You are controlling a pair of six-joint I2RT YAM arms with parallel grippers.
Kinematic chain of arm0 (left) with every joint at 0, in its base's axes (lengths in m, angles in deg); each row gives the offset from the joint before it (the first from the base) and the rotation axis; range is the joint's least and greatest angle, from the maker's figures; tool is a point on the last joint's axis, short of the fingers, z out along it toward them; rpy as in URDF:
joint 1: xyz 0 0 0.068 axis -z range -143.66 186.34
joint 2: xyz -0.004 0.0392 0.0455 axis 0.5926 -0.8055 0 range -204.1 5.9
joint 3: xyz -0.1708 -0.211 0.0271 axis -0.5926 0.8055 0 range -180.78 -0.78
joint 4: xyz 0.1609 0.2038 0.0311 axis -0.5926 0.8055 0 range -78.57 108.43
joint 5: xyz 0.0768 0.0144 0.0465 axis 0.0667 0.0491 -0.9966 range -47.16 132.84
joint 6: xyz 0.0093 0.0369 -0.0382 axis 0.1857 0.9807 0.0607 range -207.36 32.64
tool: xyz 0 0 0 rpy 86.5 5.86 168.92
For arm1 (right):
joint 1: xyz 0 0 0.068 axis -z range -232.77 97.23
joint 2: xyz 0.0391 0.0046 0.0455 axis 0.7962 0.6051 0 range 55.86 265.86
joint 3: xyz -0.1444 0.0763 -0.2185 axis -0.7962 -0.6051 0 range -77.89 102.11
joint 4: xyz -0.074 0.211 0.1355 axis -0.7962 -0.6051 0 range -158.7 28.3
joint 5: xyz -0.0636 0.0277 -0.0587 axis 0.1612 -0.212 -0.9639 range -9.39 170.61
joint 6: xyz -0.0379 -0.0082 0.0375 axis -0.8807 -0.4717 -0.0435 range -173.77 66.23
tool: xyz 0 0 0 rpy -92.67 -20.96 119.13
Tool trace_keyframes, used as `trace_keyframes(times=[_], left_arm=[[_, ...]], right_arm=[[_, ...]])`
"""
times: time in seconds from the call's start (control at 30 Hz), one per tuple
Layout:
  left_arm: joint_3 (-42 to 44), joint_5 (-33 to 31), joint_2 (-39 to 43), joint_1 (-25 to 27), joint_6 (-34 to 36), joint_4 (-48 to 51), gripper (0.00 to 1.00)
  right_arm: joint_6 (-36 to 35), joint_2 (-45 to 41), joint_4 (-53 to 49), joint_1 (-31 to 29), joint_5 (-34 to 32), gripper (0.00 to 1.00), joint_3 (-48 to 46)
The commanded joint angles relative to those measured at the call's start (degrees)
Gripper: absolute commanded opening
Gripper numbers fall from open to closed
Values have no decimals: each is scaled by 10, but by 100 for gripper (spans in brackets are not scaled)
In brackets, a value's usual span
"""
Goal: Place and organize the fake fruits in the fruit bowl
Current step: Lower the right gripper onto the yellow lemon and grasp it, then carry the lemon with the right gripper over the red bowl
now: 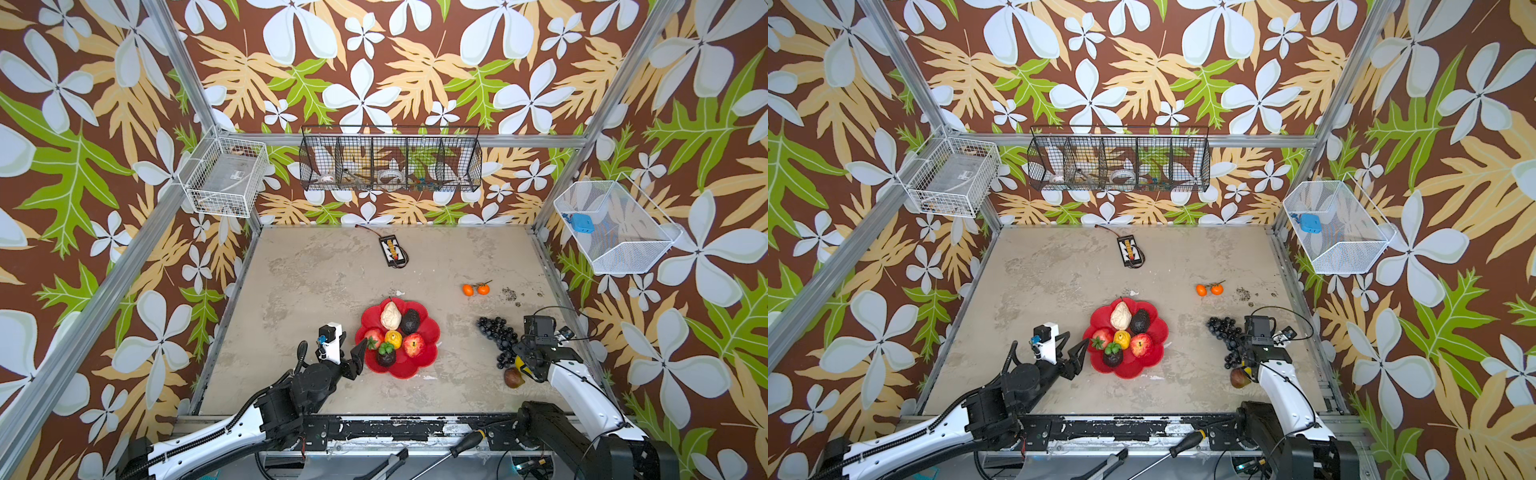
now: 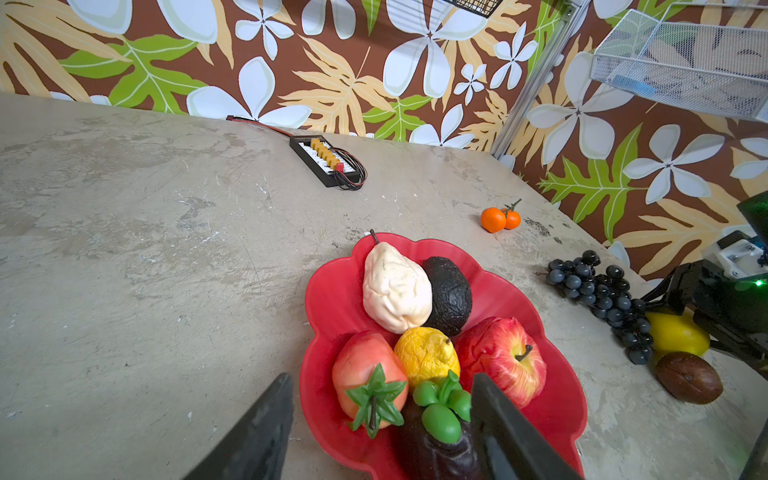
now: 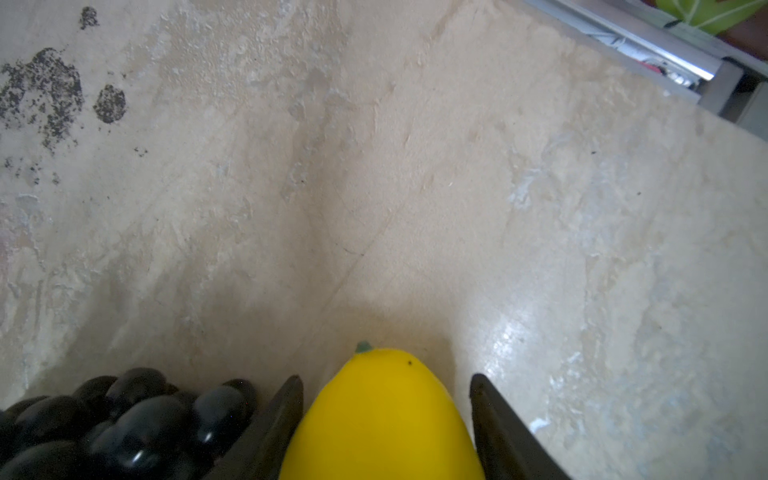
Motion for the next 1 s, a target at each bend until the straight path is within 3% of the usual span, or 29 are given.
trace_keyframes(times=[0.0,0.27,0.8,0.97], left_arm=[[1,-11,1,0,0,-9,68],[3,-15,6,0,0,-9,68],[3,-13,-1,0,2,-16,69],[3,-14,-1,0,2,-16,69]], right_arm=[[-11,-7,-10,0,-1,58,4],[-28,-25,-29,-27,54,59,28],[73,5,-92,-294,-23,62,156],[88,14,-69,-370,-31,62,177]])
